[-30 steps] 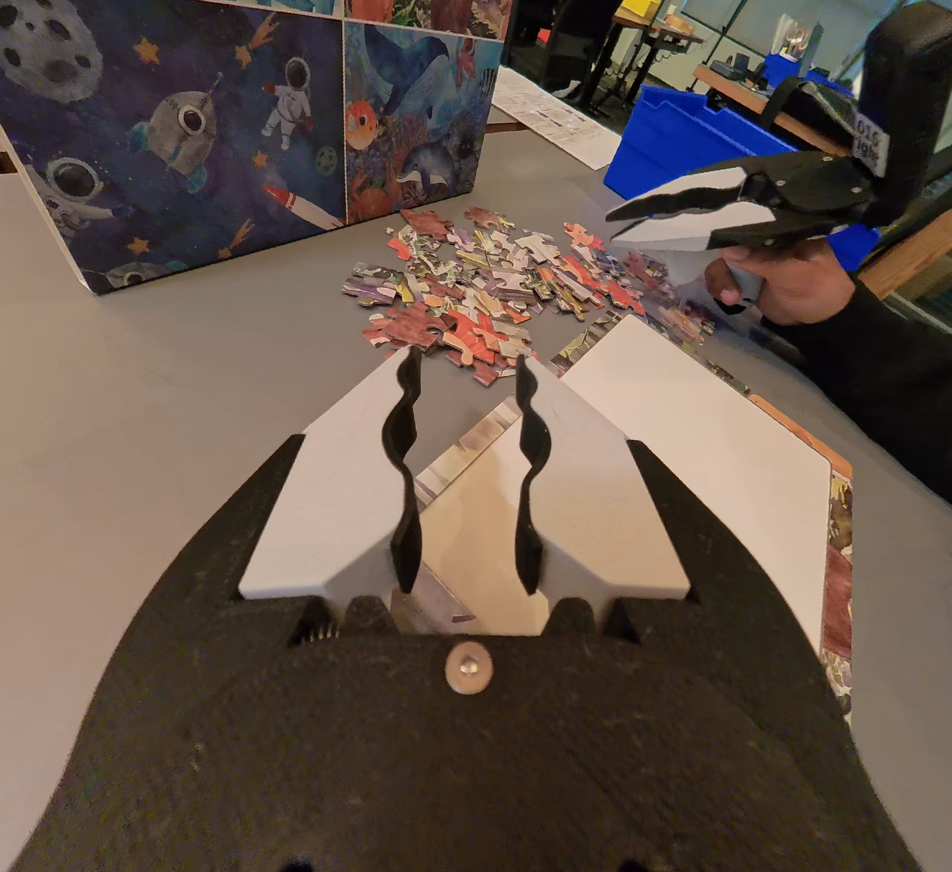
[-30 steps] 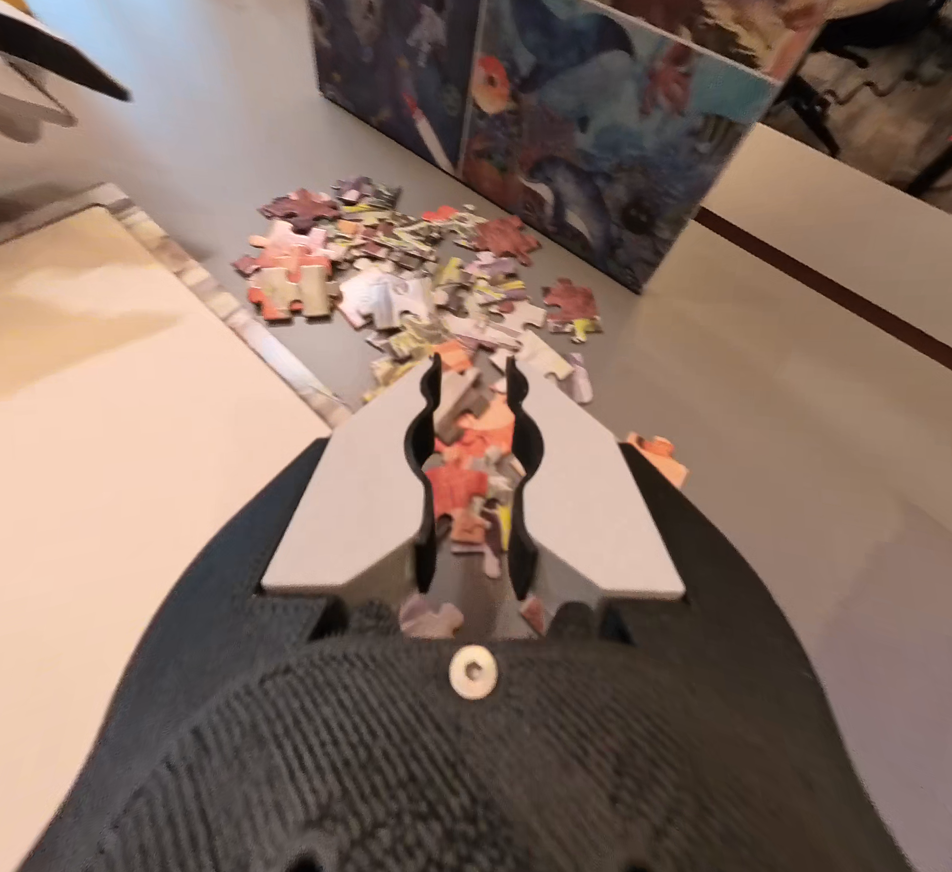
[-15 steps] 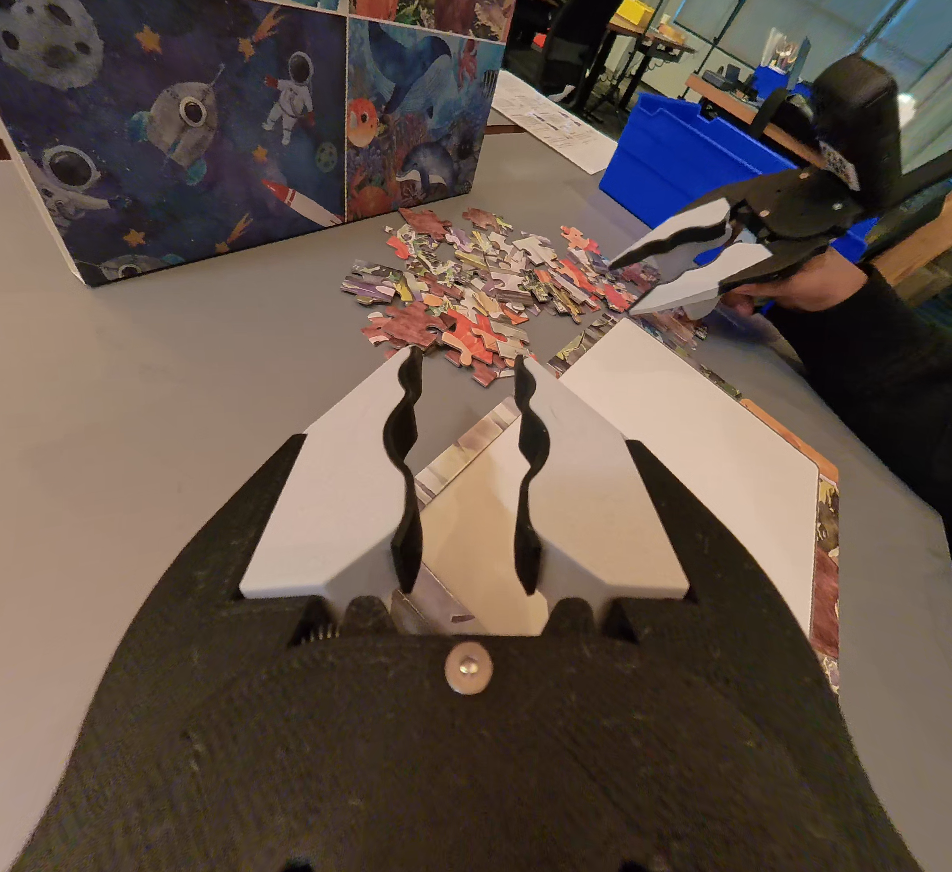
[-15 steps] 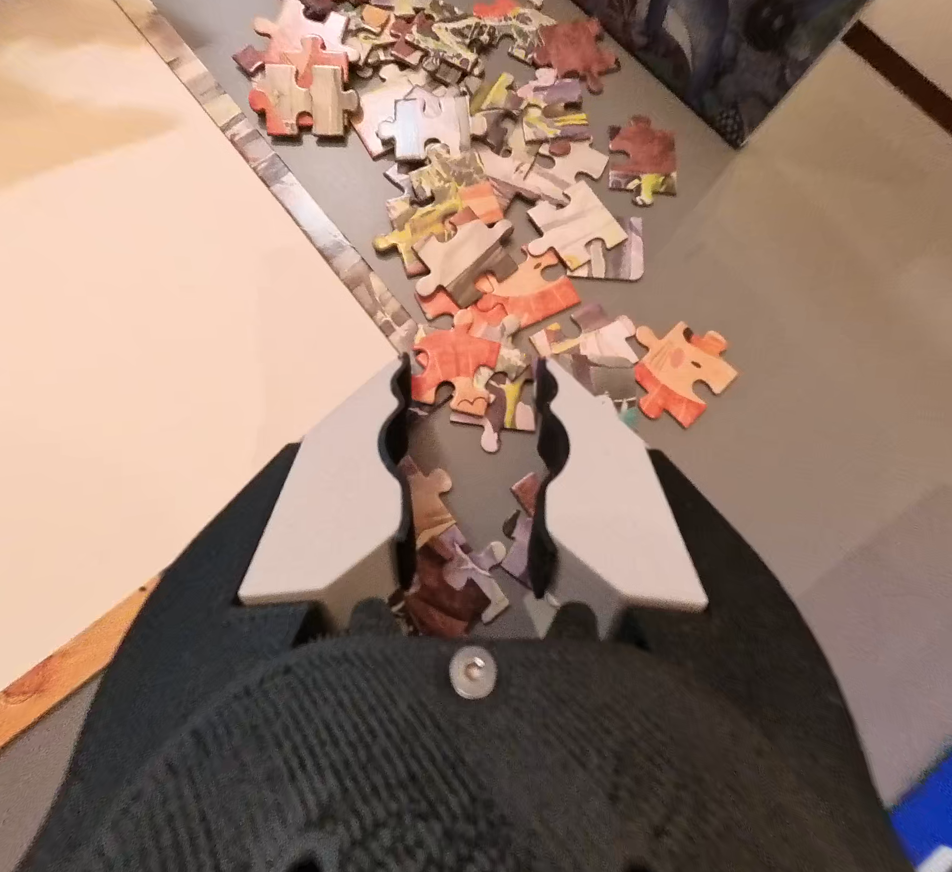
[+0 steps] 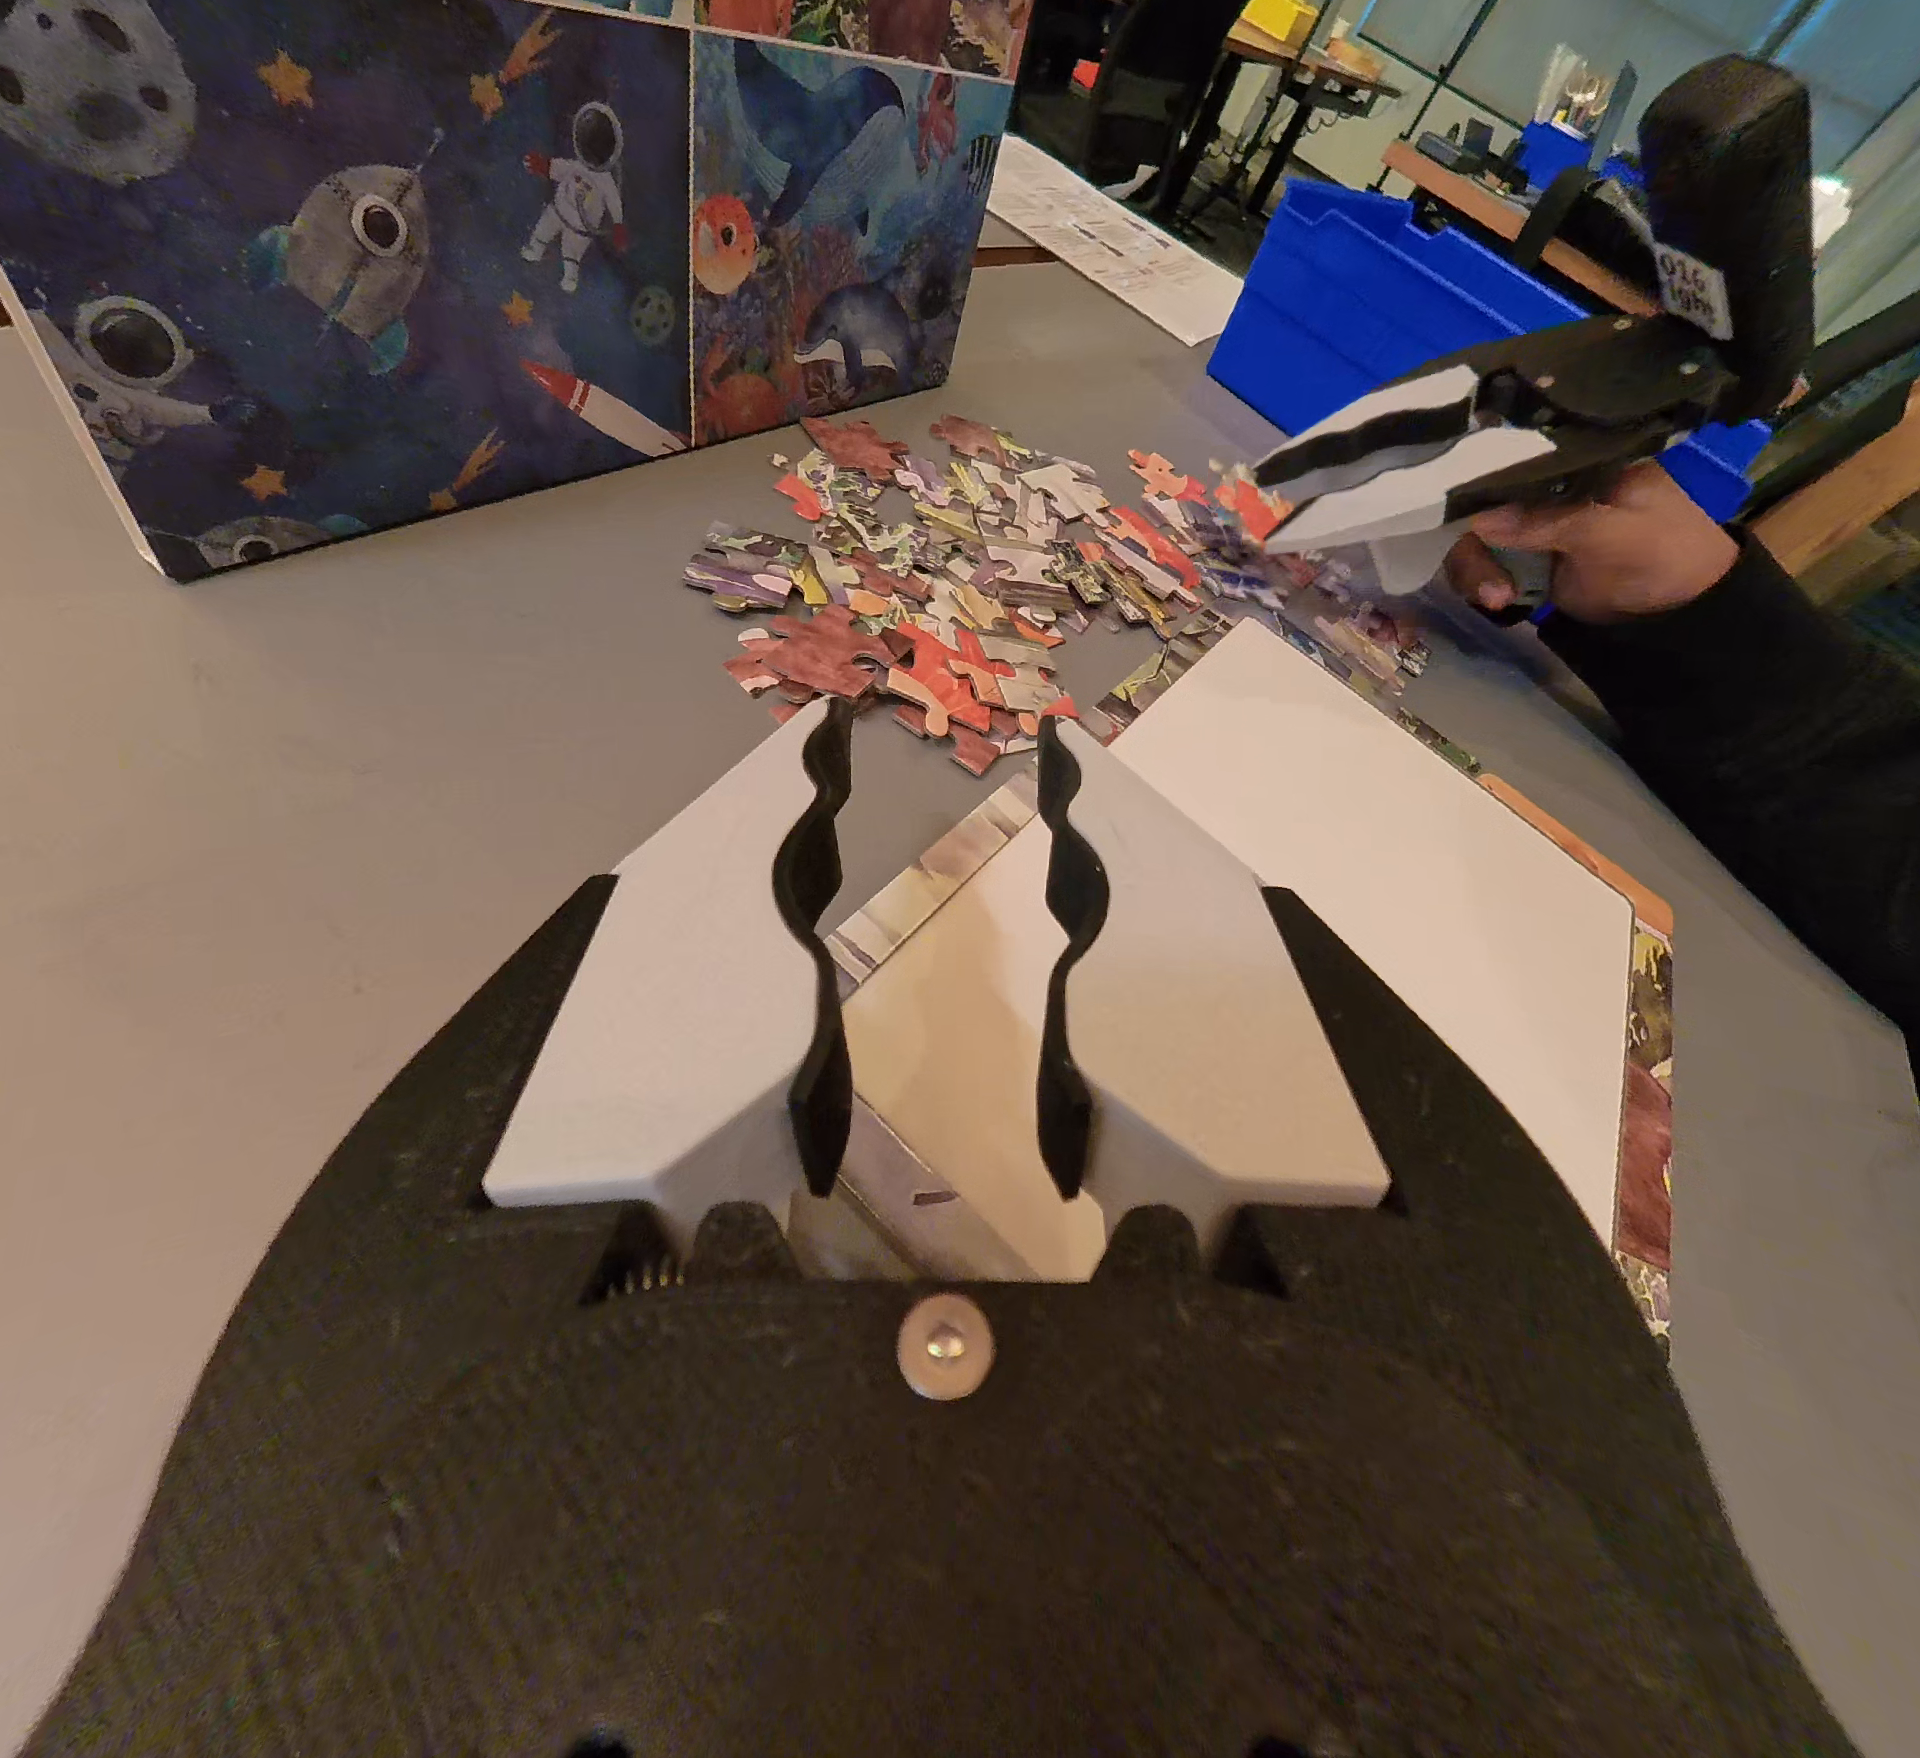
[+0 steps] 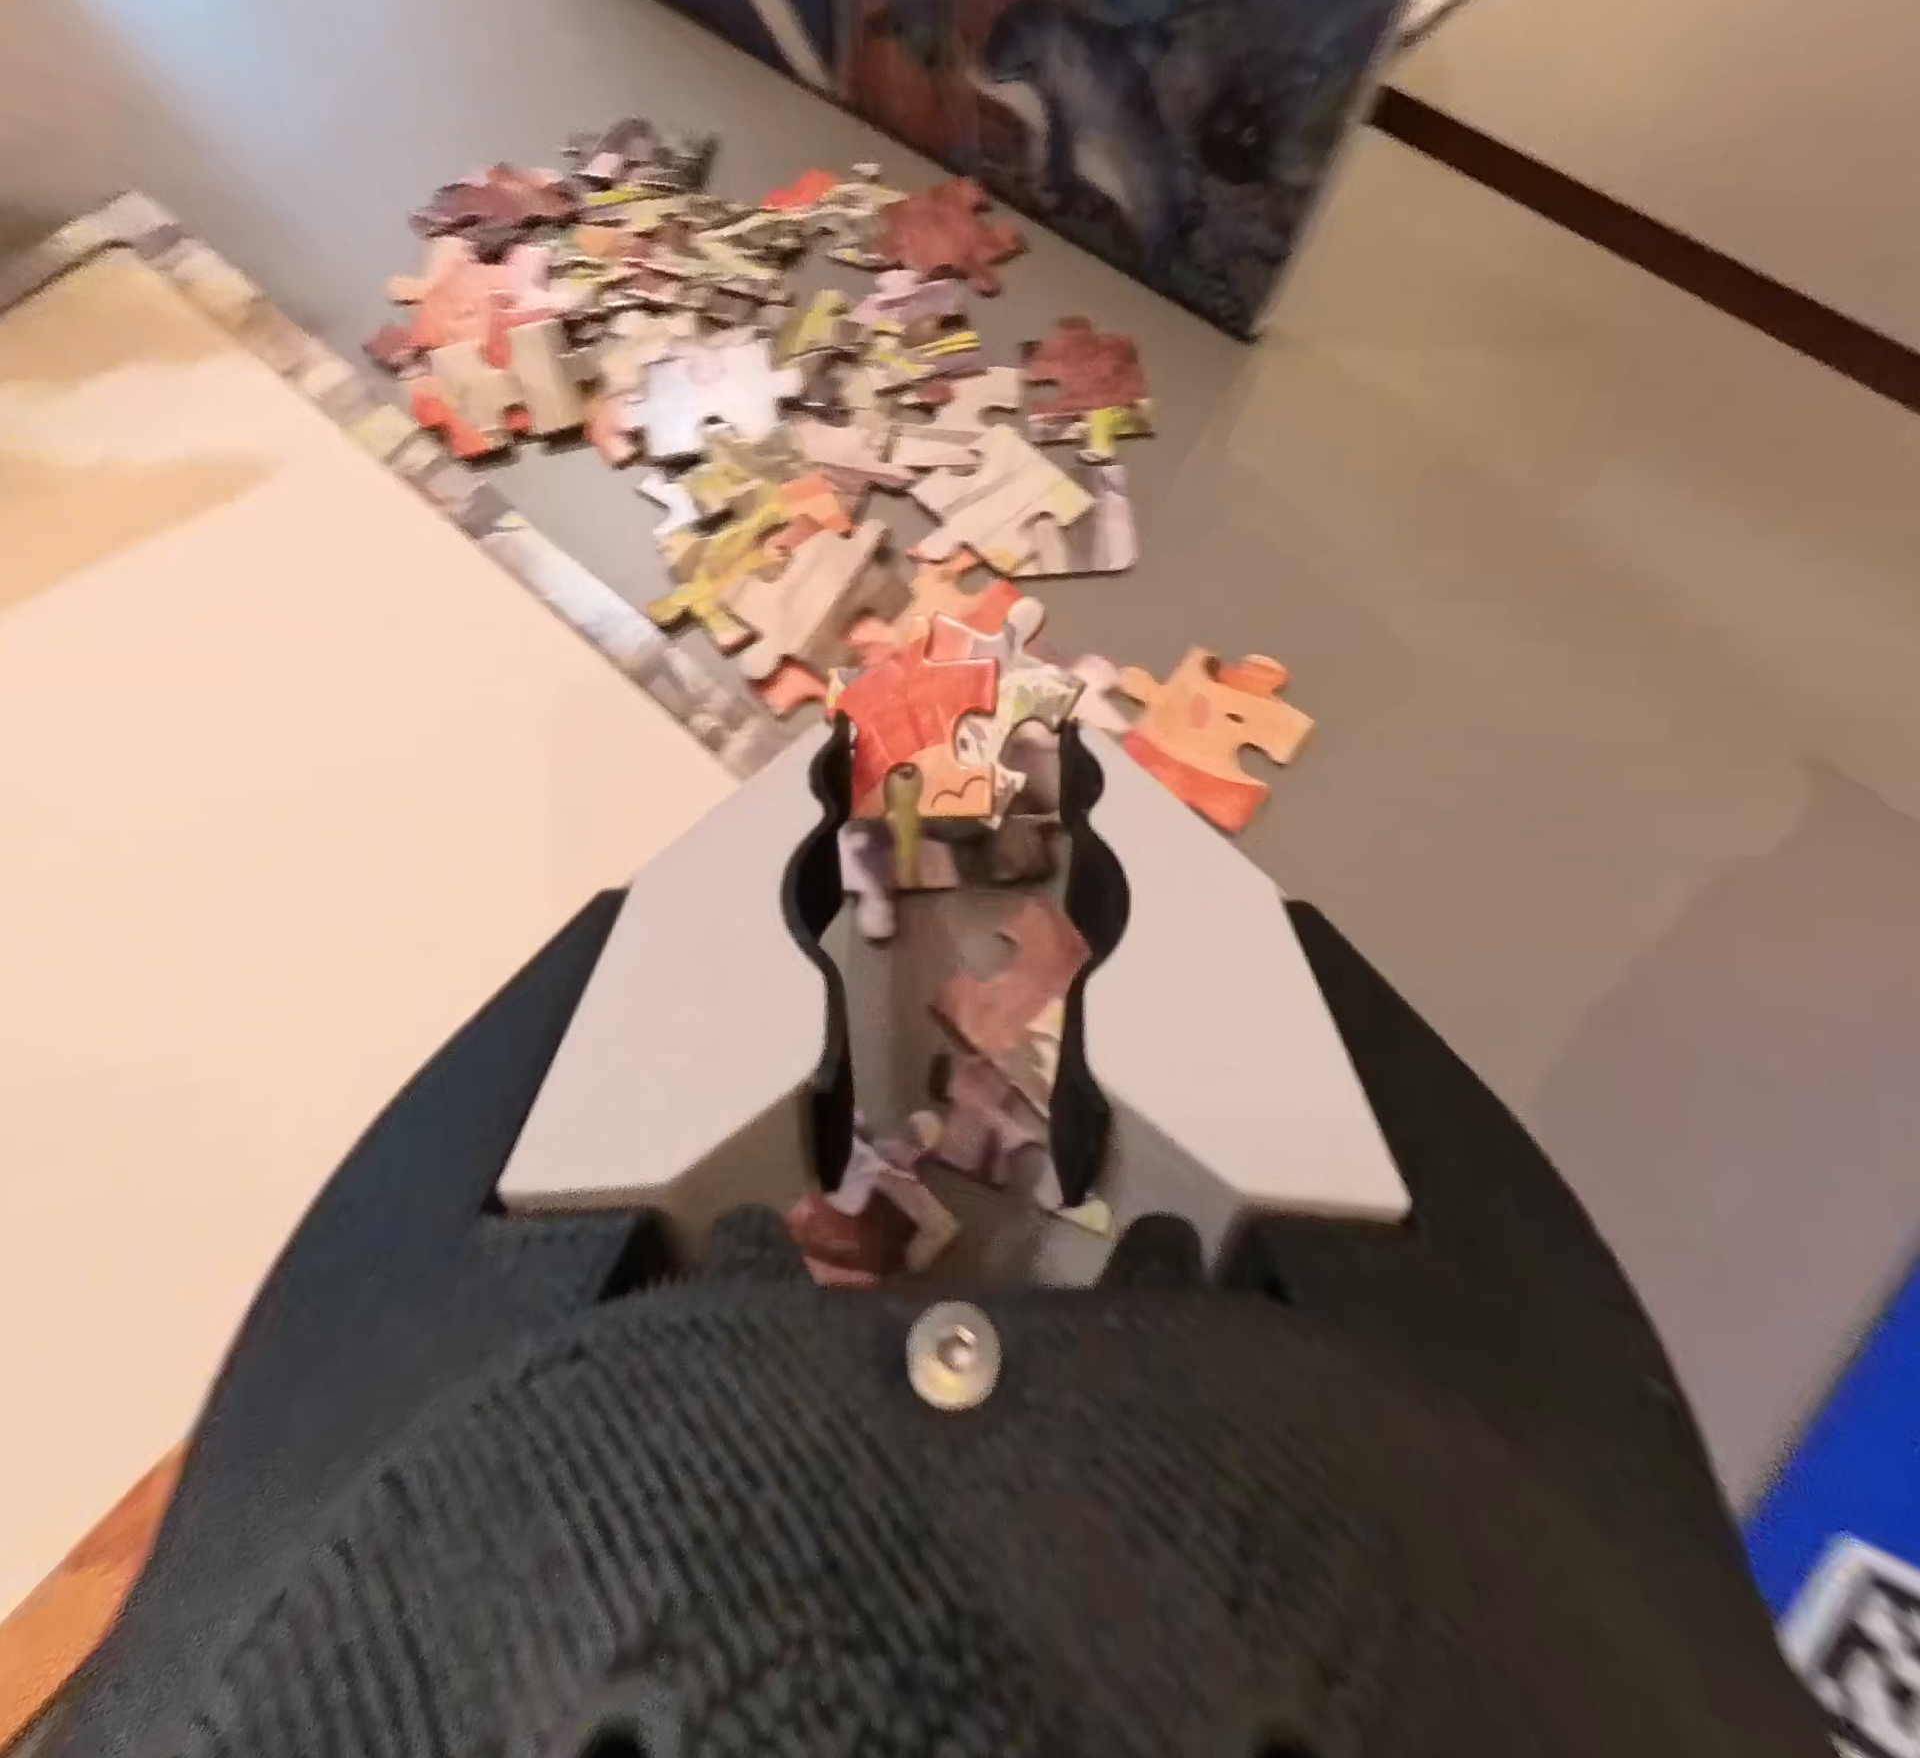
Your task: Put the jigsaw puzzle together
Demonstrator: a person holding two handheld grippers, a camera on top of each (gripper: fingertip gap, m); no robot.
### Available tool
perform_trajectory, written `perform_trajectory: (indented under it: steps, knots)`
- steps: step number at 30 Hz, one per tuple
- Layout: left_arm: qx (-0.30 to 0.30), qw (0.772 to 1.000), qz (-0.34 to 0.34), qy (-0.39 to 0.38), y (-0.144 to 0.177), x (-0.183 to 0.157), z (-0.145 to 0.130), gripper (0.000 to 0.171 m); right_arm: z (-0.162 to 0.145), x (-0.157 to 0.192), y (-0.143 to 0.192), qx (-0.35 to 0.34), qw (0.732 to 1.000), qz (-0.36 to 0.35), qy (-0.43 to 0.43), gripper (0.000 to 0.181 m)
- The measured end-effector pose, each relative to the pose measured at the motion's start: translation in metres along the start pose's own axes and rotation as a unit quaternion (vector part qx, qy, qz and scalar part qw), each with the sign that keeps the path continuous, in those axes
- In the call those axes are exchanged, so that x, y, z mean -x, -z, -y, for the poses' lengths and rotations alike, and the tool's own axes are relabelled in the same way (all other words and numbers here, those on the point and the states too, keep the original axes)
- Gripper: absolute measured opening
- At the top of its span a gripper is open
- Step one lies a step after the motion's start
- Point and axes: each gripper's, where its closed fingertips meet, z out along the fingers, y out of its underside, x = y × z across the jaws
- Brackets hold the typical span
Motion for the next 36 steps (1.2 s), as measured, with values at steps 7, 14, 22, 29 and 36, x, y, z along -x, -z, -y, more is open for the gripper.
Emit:
perform_trajectory:
  steps: [7, 14, 22, 29, 36]
  knots:
    - [0.000, 1.000, -0.002, 0.004, 0.000, 0.001, 0.000, 0.034, -0.001, -0.036, -0.002, -0.004, 0.993, -0.121, 0.003, 0.058]
    - [0.000, 1.000, -0.006, 0.008, -0.001, -0.001, 0.000, 0.034, 0.011, -0.005, -0.016, -0.008, 0.999, -0.046, 0.017, 0.045]
    - [0.000, 1.000, -0.009, 0.012, -0.001, -0.001, -0.001, 0.034, 0.002, 0.014, -0.027, 0.042, 0.999, -0.021, 0.011, 0.037]
    - [0.000, 1.000, -0.010, 0.014, -0.001, -0.001, -0.001, 0.034, -0.012, -0.007, -0.023, 0.077, 0.994, -0.071, 0.010, 0.031]
    - [0.000, 1.000, -0.010, 0.014, -0.001, -0.001, -0.001, 0.034, -0.012, -0.010, -0.019, 0.073, 0.994, -0.082, 0.019, 0.027]
